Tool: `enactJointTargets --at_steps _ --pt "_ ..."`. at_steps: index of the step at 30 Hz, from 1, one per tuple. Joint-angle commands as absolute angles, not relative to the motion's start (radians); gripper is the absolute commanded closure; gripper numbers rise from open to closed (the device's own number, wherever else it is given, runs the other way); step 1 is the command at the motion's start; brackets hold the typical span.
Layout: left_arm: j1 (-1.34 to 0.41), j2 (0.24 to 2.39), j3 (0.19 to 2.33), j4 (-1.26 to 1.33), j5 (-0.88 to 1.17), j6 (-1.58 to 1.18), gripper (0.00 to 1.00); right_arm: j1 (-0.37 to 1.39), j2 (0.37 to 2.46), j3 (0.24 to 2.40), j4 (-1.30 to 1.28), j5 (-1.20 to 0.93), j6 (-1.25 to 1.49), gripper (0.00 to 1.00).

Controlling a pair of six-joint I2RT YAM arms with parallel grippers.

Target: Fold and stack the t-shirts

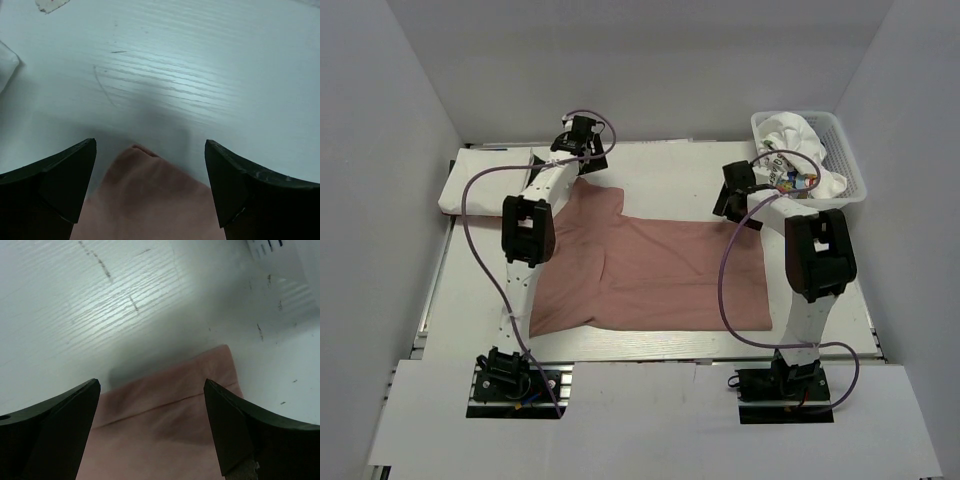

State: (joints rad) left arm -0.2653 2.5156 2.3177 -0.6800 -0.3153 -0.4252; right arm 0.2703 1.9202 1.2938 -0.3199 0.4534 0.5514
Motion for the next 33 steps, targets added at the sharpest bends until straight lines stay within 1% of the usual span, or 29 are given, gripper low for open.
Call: enactJointTargets --at_steps 1,3,4,5,6,7,9,10,12,13,15,16,17,18,20,21,23,24,26,27,28,31,33 --pt "-0.252 2.496 2.306 -0.645 -0.357 -0.360 0.02 0.250 1.930 1.339 -0.351 0.525 0.617 0.10" --pt "-0.242 2.496 2.278 -0.609 -0.357 -0.341 0.05 0.241 1.930 1.342 -0.360 0.543 0.621 0.10" --pt "-0.242 2.496 2.278 -0.600 -0.357 -0.341 0.10 0.235 1.931 1.341 -0.365 0.548 0.626 0.10" --pt "-0.242 2.511 2.278 -0.600 -0.332 -0.341 0.18 0.229 1.934 1.341 -0.364 0.554 0.636 0.10" --pt "-0.233 2.511 2.278 -0.600 -0.310 -0.331 0.18 0.229 1.937 1.341 -0.365 0.554 0.637 0.10" --pt "-0.233 2.528 2.269 -0.600 -0.292 -0.331 0.26 0.224 1.947 1.341 -0.364 0.551 0.640 0.10" --pt "-0.233 2.540 2.244 -0.569 -0.252 -0.316 0.34 0.219 1.966 1.354 -0.365 0.552 0.646 0.10" --pt "-0.233 2.560 2.244 -0.569 -0.252 -0.316 0.42 0.221 1.979 1.361 -0.370 0.548 0.652 0.10" --pt "-0.233 2.579 2.244 -0.560 -0.242 -0.316 0.51 0.216 1.997 1.380 -0.373 0.542 0.664 0.10" --pt "-0.233 2.588 2.244 -0.572 -0.242 -0.316 0.67 0.218 2.011 1.394 -0.376 0.535 0.664 0.10" --pt "-0.233 2.588 2.244 -0.572 -0.232 -0.316 0.84 0.216 2.026 1.399 -0.373 0.529 0.672 0.10" --pt "-0.233 2.588 2.235 -0.572 -0.232 -0.316 1.00 0.218 2.039 1.397 -0.370 0.526 0.676 0.10" --pt "-0.233 2.573 2.209 -0.572 -0.232 -0.305 1.00 0.215 2.046 1.396 -0.361 0.511 0.676 0.10" --pt "-0.233 2.560 2.191 -0.560 -0.232 -0.305 1.00 0.215 2.048 1.399 -0.362 0.506 0.680 0.12" --pt "-0.233 2.527 2.136 -0.532 -0.242 -0.296 1.00 0.216 2.049 1.396 -0.370 0.492 0.683 0.19" --pt "-0.233 2.505 2.117 -0.520 -0.242 -0.282 1.00 0.218 2.043 1.384 -0.371 0.483 0.689 0.32" --pt "-0.233 2.442 2.071 -0.488 -0.255 -0.273 1.00 0.221 2.005 1.362 -0.364 0.491 0.696 0.49" --pt "-0.233 2.421 2.054 -0.476 -0.255 -0.264 1.00 0.221 1.984 1.338 -0.364 0.505 0.703 0.67" --pt "-0.233 2.353 1.996 -0.433 -0.264 -0.264 1.00 0.224 1.964 1.307 -0.364 0.522 0.709 0.81" --pt "-0.242 2.329 1.973 -0.419 -0.264 -0.255 1.00 0.225 1.938 1.301 -0.365 0.526 0.707 0.95" --pt "-0.242 2.306 1.927 -0.405 -0.264 -0.255 1.00 0.230 1.931 1.286 -0.364 0.526 0.701 1.00" --pt "-0.251 2.195 1.841 -0.356 -0.255 -0.255 1.00 0.236 1.898 1.281 -0.359 0.535 0.678 1.00" --pt "-0.262 2.125 1.702 -0.284 -0.255 -0.245 1.00 0.242 1.882 1.270 -0.339 0.548 0.646 1.00"
